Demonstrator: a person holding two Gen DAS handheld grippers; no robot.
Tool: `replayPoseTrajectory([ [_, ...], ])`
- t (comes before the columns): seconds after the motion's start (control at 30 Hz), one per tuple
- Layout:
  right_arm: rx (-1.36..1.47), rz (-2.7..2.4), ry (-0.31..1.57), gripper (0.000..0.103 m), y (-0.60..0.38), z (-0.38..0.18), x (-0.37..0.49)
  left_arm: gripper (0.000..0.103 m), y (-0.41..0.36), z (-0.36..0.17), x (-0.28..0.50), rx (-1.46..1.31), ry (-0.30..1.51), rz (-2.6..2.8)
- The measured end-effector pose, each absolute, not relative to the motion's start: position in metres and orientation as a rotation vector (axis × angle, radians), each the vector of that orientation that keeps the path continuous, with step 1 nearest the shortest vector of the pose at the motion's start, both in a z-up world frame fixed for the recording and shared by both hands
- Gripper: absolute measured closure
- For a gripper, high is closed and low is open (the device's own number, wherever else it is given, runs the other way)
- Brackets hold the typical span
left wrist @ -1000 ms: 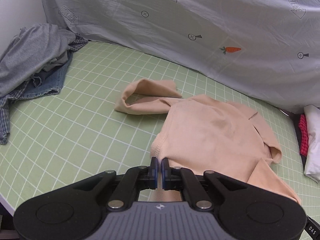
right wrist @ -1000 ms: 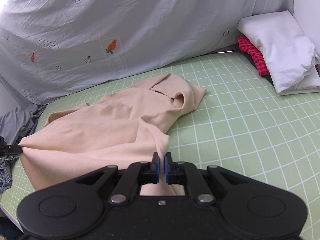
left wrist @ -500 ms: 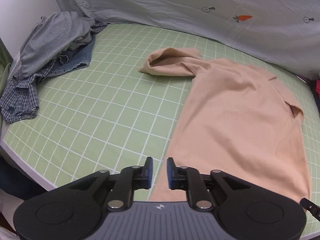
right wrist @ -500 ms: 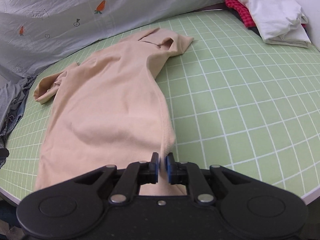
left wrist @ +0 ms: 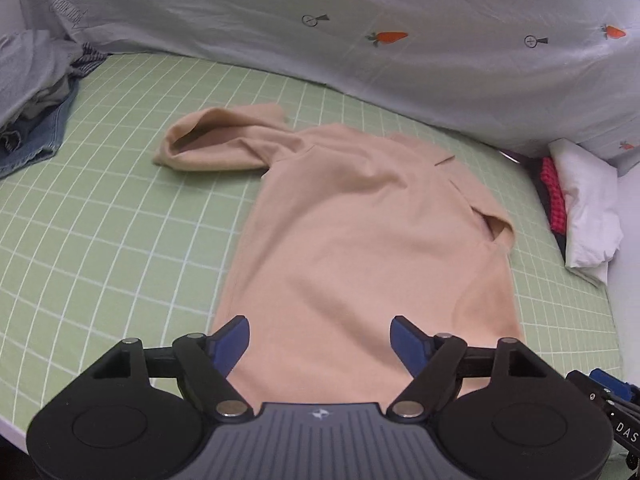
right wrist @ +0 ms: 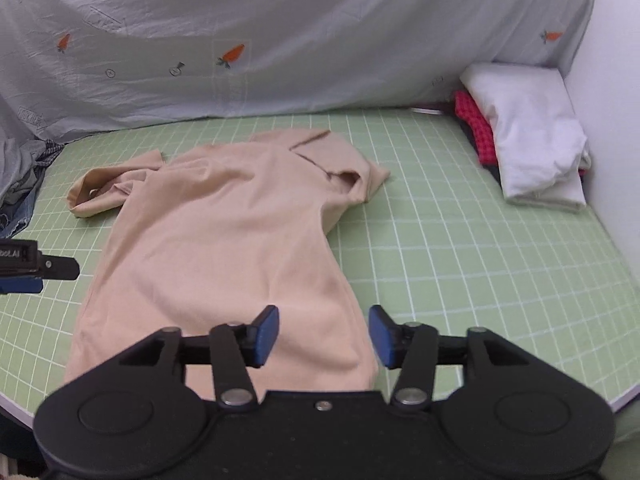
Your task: Fold clothes
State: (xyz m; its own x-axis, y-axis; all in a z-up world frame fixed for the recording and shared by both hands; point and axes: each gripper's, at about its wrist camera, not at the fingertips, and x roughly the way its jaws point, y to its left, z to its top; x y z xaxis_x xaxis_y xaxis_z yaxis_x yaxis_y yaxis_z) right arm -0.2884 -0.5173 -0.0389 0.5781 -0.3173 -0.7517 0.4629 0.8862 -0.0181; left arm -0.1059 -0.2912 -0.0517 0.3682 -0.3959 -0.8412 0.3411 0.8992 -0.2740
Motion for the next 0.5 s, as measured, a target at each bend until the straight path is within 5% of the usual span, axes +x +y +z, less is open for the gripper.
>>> replayPoseTrajectory([
  [0.07,0.149,-0.461,0.820,0.011,-0.518,-0.044,-0.278,0.021,-0.296,-0.053,-0.099,-0.070,1.108,-0.486],
  [0.13,0.126,-0.448,0.816,0.001,-0.525,-0.054,-0.267,0.015,-0.302,-0.059,-0.093,-0.063,1.120,-0.488],
  [0.5,0.169,-0.408,0.757,0.000,-0.603,-0.087,-0.193,0.013,-0.344,-0.087,-0.036,-0.039,1.127,-0.359],
])
